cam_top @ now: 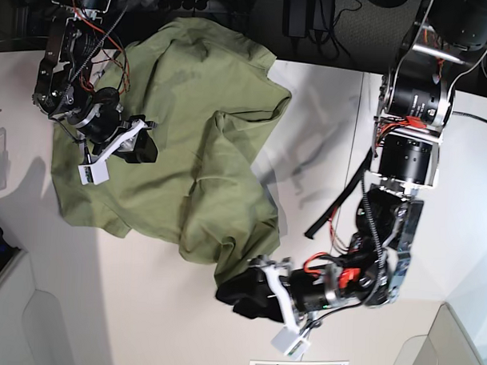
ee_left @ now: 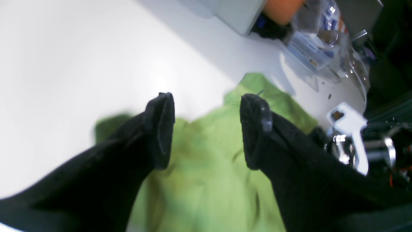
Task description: Layout the t-shirt on the table in an organized manner, then fold the t-shirt properly
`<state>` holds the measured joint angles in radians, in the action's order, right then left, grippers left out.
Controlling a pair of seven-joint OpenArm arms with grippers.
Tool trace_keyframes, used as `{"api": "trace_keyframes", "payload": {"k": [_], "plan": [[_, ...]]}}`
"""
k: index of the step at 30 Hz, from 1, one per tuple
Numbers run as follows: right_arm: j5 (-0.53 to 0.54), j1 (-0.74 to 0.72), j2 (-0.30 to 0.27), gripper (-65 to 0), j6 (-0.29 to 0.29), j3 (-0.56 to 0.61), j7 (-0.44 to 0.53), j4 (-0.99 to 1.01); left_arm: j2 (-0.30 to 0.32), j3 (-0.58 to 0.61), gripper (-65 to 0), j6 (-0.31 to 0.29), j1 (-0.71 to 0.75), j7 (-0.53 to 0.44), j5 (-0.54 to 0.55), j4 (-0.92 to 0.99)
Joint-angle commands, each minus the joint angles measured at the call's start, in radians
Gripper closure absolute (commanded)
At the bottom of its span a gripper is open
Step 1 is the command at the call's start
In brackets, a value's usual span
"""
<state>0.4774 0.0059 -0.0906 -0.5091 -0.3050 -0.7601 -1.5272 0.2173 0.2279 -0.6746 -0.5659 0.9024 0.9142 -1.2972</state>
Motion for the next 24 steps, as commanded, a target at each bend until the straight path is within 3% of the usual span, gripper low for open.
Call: {"api": "trace_keyframes", "payload": {"k": [1, 6, 11, 16, 21, 24], "plan": [[0.017, -0.014, -0.006, -18.5, -0.011, -0.002, 0.023, -0.014, 0.021, -0.023, -35.2, -0.023, 0.019, 0.023, 0.042, -0.037], [0.016, -0.014, -0.006, -18.5, -0.012, -0.002, 0.024, -0.014, 0.125, -0.094, -35.2, -0.023, 0.217, 0.041, 0.145, -0.084], [0.02, -0.014, -0.005, -18.5, -0.012, -0.001, 0.023, -0.014, 0.139, -0.097, -35.2, -0.023, 0.376, 0.029, 0.136, -0.084], [0.02, -0.014, -0.006, -18.5, -0.011, -0.001, 0.02, -0.014, 0.14, -0.097, -35.0, -0.015, 0.435, -0.079, -0.066, -0.084], [0.021, -0.013, -0.006, -18.5, -0.011, -0.001, 0.015, -0.014, 0.134, -0.097, -31.9, 0.114, 0.432, -0.231, -0.277, -0.084], [0.028, -0.013, -0.005, -18.5, -0.012, -0.001, 0.015, -0.014, 0.102, -0.097, -28.0, 0.14, 0.43, -0.286, -0.387, -0.082]]}}
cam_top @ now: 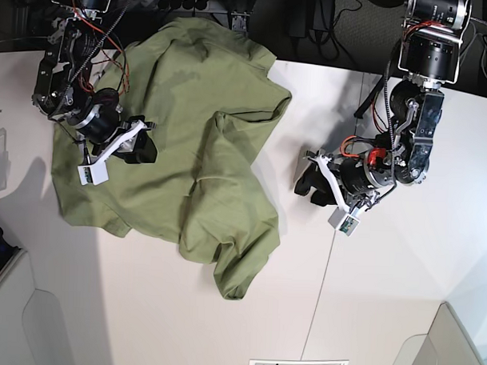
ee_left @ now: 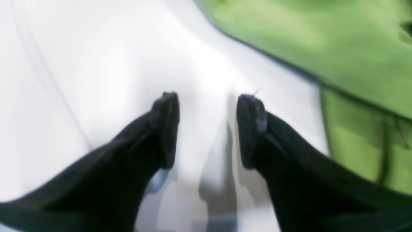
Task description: Layout the t-shirt on the table in an organized manner, then fold the t-shirt properly
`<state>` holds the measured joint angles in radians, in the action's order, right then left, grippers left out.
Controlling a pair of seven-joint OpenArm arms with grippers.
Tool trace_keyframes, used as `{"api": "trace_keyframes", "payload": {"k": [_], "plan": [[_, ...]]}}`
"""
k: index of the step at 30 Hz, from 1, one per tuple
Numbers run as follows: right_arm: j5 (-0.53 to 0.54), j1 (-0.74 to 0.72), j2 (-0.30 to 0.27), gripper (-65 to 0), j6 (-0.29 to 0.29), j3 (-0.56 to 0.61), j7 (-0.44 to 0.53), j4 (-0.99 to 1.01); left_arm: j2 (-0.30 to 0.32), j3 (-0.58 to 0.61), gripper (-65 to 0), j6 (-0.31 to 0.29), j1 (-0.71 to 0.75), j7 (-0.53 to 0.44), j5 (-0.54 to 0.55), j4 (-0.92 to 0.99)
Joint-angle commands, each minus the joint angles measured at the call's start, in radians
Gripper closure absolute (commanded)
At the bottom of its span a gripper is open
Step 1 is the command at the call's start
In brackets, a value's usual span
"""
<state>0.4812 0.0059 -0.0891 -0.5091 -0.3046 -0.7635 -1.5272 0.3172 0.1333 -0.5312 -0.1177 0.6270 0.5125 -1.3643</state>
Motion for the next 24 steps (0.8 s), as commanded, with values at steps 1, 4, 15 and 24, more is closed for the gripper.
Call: {"api": "trace_keyframes", "payload": {"k": [1, 4, 15, 24], "plan": [[0.035, -0.014, -0.007, -18.5, -0.012, -0.002, 0.018, -0.014, -0.014, -0.002, -27.8, -0.004, -0.018, -0.01, -0.01, -0.014], [0.054, -0.014, -0.003, -18.5, -0.012, -0.002, 0.018, -0.014, -0.057, -0.002, -22.9, -0.003, -0.018, -0.01, -0.069, -0.014], [0.054, -0.014, 0.026, -18.5, -0.02, -0.001, 0.004, -0.014, -0.163, 0.043, -18.8, 0.021, -0.051, 0.002, -0.076, -0.019], [0.05, -0.013, 0.025, -18.5, -0.019, -0.001, 0.0, -0.014, -0.337, 0.054, -18.8, 0.03, -0.16, 0.052, -0.064, -0.045]]}}
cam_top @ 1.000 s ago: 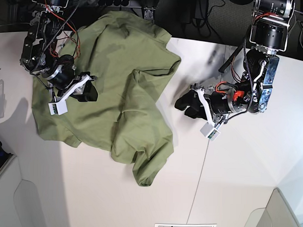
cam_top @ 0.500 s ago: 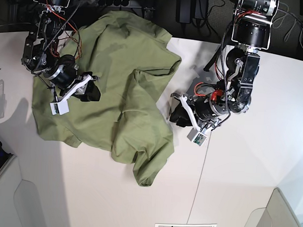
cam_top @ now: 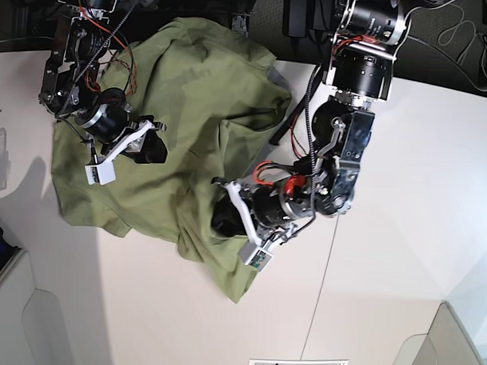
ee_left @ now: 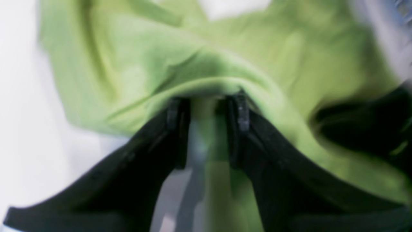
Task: Layout the t-shirt on the table in an organized manner, then fold the t-shirt properly
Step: 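Reach the left gripper into the shirt middle and grasp the fabric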
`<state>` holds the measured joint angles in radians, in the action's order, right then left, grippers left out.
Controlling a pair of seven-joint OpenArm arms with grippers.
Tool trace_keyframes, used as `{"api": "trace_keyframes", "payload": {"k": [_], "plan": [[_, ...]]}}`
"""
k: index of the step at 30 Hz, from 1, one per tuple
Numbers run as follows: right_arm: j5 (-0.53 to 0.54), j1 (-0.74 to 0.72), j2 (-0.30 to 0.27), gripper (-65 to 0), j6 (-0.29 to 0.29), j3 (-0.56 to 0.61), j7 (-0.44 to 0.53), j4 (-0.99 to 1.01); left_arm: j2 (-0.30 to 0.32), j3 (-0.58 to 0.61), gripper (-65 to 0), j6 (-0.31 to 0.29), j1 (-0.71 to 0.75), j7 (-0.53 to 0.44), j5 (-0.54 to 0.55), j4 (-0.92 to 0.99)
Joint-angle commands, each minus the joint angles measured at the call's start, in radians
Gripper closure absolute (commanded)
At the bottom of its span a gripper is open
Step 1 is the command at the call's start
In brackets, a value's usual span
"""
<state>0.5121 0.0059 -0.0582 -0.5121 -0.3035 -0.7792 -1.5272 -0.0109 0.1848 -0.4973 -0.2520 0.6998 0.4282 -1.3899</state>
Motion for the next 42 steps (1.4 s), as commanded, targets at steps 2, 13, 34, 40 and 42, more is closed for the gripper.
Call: {"api": "trace_keyframes", "payload": {"k": [2, 13, 34, 40, 42], "plan": [[0.018, -0.013, -0.006, -18.5, -0.016, -0.002, 0.015, -0.014, -0.053, 0.04, -18.8, -0.004, -0.036, -0.023, 0.014, -0.019], [-0.063, 0.021, -0.054, -18.5, -0.015, -0.009, -0.052, -0.015, -0.146, 0.451, -18.9, 0.094, -0.022, -0.053, -0.21, -0.017], [0.012, 0.058, -0.091, -18.5, -0.016, -0.127, -0.041, -0.015, -0.039, 0.262, -23.9, 0.04, 0.02, -0.098, -0.107, -0.056], [0.012, 0.058, -0.088, -18.5, -0.016, -0.126, -0.052, -0.014, -0.069, 0.273, -27.2, 0.06, -0.011, -0.184, -0.156, 0.072], [0.012, 0.058, -0.088, -18.5, -0.016, -0.126, -0.051, -0.014, -0.098, 0.273, -27.2, 0.06, -0.043, -0.188, -0.177, 0.14]]}}
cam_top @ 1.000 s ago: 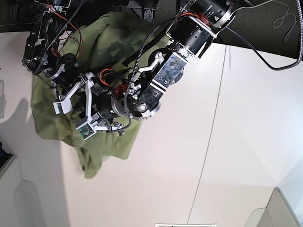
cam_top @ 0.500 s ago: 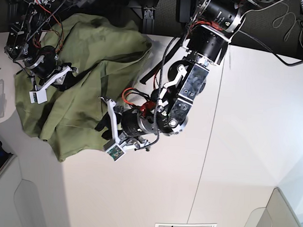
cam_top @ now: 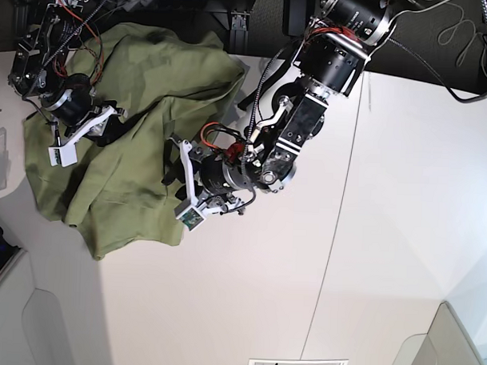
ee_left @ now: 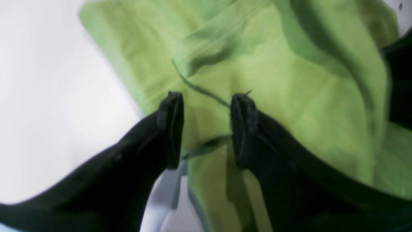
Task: Layout the t-shirt on the table in an organized manner, then fold the t-shirt properly
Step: 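Reach the left gripper into the shirt middle and grasp the fabric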
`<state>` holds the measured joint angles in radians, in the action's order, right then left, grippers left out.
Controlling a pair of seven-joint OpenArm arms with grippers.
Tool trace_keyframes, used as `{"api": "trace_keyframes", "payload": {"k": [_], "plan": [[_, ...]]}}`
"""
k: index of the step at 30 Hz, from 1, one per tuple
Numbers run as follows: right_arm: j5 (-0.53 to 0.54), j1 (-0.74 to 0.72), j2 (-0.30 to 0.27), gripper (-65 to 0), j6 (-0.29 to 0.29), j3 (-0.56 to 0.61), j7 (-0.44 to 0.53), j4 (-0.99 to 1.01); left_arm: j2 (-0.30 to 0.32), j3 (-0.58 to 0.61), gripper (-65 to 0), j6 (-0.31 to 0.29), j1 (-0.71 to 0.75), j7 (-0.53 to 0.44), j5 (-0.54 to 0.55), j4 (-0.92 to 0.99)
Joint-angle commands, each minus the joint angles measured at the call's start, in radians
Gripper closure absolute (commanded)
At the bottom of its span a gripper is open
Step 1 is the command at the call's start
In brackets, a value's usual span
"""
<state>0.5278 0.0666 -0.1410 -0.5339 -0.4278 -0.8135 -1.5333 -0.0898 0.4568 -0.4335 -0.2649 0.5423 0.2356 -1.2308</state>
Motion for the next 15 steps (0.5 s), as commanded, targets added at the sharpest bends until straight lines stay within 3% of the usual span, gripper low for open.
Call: {"api": "trace_keyframes", "payload": {"k": [1, 4, 10, 15], "plan": [[-0.004, -0.003, -0.005, -18.5, 0.005, -0.002, -0.017, -0.008, -0.034, 0.001, -27.2, -0.004, -0.049, -0.036, 0.01, 0.016], [-0.004, -0.002, -0.005, -18.5, 0.005, -0.002, -0.017, -0.008, -0.067, 0.001, -27.3, -0.003, -0.103, -0.061, 0.006, 0.105], [-0.003, -0.003, -0.005, -18.5, 0.006, -0.002, -0.017, -0.008, -0.067, 0.001, -27.2, -0.003, -0.154, -0.081, -0.048, 0.216], [-0.003, -0.003, -0.005, -18.5, 0.006, -0.002, -0.017, -0.008, -0.067, 0.001, -27.3, 0.031, -0.154, -0.134, -0.085, 0.24]]}}
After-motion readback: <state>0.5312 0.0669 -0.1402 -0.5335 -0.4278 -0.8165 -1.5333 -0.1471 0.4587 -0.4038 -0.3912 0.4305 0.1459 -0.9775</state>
